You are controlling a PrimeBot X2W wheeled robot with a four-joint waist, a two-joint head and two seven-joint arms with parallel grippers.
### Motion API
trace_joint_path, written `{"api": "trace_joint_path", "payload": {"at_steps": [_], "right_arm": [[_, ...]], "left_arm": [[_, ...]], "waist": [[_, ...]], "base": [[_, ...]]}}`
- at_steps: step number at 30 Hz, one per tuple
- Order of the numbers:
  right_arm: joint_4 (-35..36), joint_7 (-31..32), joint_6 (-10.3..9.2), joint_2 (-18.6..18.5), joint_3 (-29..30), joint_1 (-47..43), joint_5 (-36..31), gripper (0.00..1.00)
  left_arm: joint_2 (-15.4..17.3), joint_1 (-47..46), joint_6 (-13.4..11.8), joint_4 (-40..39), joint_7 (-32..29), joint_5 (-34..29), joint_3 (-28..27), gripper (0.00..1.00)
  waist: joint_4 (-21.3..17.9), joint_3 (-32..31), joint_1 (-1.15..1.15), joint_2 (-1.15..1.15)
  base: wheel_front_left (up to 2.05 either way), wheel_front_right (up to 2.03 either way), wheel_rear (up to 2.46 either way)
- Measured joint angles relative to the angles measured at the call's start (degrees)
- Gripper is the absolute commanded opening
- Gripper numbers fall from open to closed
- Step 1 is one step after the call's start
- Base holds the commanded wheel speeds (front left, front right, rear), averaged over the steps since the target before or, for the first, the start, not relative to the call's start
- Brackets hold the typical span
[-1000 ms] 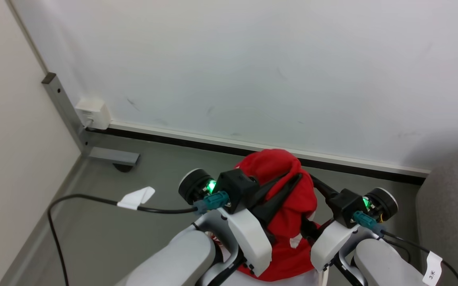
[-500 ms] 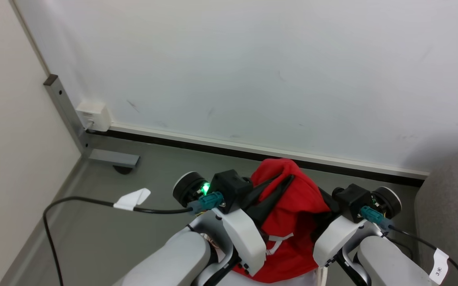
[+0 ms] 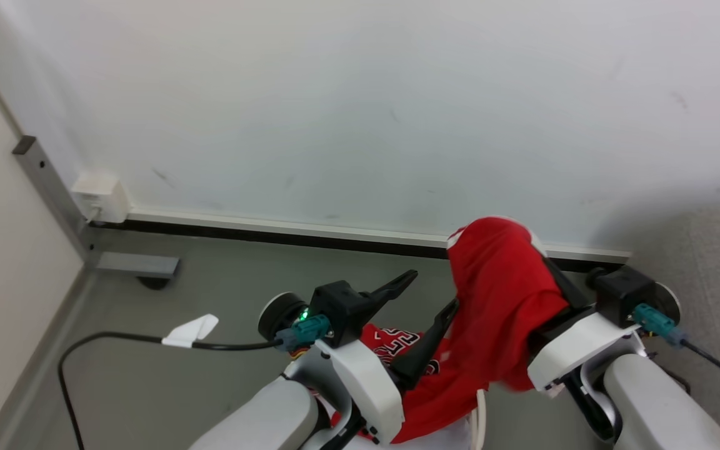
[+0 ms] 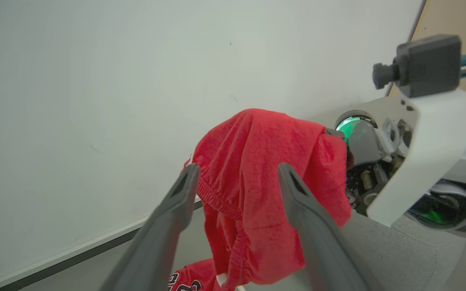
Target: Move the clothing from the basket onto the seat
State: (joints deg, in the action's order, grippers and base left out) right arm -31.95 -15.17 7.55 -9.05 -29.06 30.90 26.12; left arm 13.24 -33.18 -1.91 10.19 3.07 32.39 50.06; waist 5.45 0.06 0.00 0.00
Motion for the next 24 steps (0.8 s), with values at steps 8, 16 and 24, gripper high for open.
{"api": "trace_joint_path", "payload": {"at_steps": [8,16,24], "right_arm": [[4.49,0.0,0.0,-2.19,4.65,-0.24,0.71,0.0],[8.66,0.0,0.0,-4.64,8.58,-0.24,3.26,0.0],[12.47,0.01,0.0,-6.16,11.04,-1.74,3.3,0.0]], "left_arm": [[1.07,0.37,-0.56,-0.07,2.12,-1.33,0.6,1.0],[1.57,0.66,0.03,0.88,5.05,-1.64,0.37,1.0],[2.0,0.18,0.1,3.19,7.72,-2.54,0.15,1.0]], "waist": [[-5.46,0.58,0.0,0.0],[-12.88,2.06,0.0,0.0],[-20.12,3.94,0.0,0.0]], "base": [[0.0,0.0,0.0],[0.0,0.0,0.0],[0.0,0.0,0.0]]}}
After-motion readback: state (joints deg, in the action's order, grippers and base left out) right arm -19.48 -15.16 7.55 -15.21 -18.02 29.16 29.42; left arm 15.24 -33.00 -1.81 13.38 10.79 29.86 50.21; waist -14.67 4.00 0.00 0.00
